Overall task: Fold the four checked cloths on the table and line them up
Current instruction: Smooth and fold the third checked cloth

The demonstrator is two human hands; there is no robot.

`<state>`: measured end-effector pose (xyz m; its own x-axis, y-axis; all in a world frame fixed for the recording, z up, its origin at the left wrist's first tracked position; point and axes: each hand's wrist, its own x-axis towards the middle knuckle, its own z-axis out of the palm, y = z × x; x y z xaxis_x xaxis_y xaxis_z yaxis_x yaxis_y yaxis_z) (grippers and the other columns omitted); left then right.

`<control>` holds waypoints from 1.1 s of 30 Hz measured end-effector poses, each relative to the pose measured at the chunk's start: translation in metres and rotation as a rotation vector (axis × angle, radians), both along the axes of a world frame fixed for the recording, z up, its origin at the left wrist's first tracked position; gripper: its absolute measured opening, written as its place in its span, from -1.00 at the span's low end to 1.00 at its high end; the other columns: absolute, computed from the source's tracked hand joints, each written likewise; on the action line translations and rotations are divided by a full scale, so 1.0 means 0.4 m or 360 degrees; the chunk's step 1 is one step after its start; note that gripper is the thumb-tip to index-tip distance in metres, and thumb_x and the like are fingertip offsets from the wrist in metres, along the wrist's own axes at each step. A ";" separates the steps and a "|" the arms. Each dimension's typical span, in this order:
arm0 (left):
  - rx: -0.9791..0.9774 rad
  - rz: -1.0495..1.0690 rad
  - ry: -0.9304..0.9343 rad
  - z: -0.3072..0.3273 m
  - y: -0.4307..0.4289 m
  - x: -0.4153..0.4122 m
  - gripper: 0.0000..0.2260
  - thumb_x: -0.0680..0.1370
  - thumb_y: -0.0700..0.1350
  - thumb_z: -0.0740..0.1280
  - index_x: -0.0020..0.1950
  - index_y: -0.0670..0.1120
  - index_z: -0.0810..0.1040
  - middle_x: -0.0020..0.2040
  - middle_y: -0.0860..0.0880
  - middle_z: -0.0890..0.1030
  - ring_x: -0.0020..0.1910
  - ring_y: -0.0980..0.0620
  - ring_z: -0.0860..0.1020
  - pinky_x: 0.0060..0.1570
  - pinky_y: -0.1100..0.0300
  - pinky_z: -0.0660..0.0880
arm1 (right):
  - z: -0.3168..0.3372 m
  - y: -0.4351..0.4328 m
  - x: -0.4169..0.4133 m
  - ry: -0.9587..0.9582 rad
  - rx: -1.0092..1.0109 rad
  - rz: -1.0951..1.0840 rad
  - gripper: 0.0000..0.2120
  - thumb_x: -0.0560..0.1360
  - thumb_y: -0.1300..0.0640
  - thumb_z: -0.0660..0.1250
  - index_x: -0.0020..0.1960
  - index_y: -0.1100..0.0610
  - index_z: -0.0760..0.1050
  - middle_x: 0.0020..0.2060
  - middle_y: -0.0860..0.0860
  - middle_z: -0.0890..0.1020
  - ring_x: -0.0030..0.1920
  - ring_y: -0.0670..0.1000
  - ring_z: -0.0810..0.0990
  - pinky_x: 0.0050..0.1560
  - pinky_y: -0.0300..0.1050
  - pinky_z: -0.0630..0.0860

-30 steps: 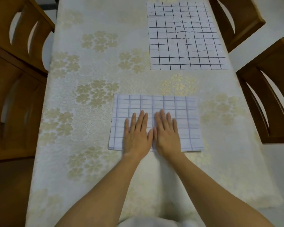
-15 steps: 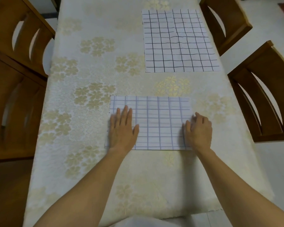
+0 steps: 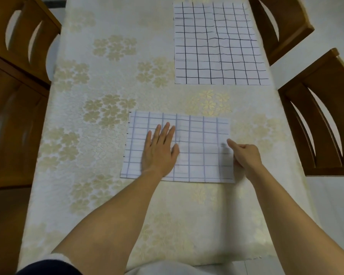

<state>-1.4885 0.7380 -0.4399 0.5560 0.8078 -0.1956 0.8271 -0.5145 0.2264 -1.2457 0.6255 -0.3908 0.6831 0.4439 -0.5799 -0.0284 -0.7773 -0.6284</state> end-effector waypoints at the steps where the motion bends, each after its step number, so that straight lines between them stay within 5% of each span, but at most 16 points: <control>1: 0.0005 0.0002 0.0003 -0.001 -0.001 0.000 -0.41 0.67 0.18 -0.16 0.68 0.03 -0.10 0.68 0.05 -0.13 0.65 0.02 -0.17 0.60 -0.08 -0.17 | 0.008 -0.002 0.002 0.0021 -0.0021 0.0006 -0.54 0.53 -0.12 0.42 -0.40 0.11 0.38 -0.42 0.01 0.45 -0.38 0.01 0.41 -0.24 -0.12 0.38; 9: 0.0006 -0.0022 0.0012 0.029 0.011 -0.007 -0.42 0.70 0.20 -0.12 0.68 0.03 -0.16 0.67 0.03 -0.20 0.64 -0.05 -0.24 0.59 -0.12 -0.19 | 0.029 0.005 0.011 -0.0023 0.0011 0.0061 -0.67 0.52 -0.03 0.46 -0.15 0.26 0.59 -0.24 0.22 0.67 -0.21 0.24 0.65 -0.01 0.13 0.62; 15: -0.0068 -0.0118 -0.0002 0.016 0.011 0.020 -0.45 0.72 0.18 -0.14 0.67 0.05 -0.18 0.67 0.04 -0.18 0.64 -0.01 -0.23 0.60 -0.09 -0.20 | 0.053 0.005 -0.003 0.0391 0.0030 -0.0104 -0.63 0.49 0.00 0.50 0.03 0.32 0.62 -0.18 0.22 0.66 -0.20 0.18 0.63 -0.02 0.10 0.63; 19: -0.0023 -0.0105 0.0051 -0.003 0.009 0.015 -0.42 0.68 0.26 -0.22 0.66 0.10 -0.26 0.65 0.08 -0.26 0.63 -0.01 -0.27 0.58 -0.12 -0.22 | 0.054 -0.004 -0.011 0.0469 0.0030 -0.0014 -0.69 0.53 -0.03 0.45 -0.08 0.25 0.60 -0.16 0.19 0.67 -0.15 0.19 0.64 -0.02 0.11 0.62; 22: -0.0028 -0.0110 0.0048 0.002 0.011 0.017 -0.42 0.66 0.30 -0.27 0.65 0.14 -0.28 0.64 0.09 -0.29 0.63 -0.04 -0.29 0.58 -0.14 -0.23 | 0.044 -0.009 -0.022 0.0052 0.0027 0.0207 -0.69 0.57 0.02 0.37 -0.24 0.20 0.47 -0.30 0.13 0.55 -0.24 0.13 0.53 -0.22 0.03 0.46; 27: -0.0046 0.0034 -0.0058 0.007 0.013 0.013 -0.49 0.71 0.14 -0.25 0.67 0.09 -0.18 0.66 0.03 -0.23 0.64 -0.01 -0.23 0.59 -0.08 -0.22 | 0.047 -0.010 -0.049 -0.0448 -0.0046 0.0484 -0.67 0.64 0.01 0.23 -0.06 0.26 0.55 -0.17 0.13 0.65 -0.16 0.14 0.59 -0.18 0.03 0.51; 33: -0.0008 0.0098 0.0002 0.001 0.012 0.016 -0.48 0.71 0.11 -0.19 0.66 0.07 -0.22 0.66 0.03 -0.24 0.64 -0.02 -0.22 0.59 -0.12 -0.23 | 0.114 0.013 -0.089 -0.0741 0.0102 0.0542 -0.72 0.67 -0.01 0.18 -0.04 0.17 0.51 -0.28 -0.01 0.58 -0.30 -0.10 0.52 -0.32 -0.15 0.45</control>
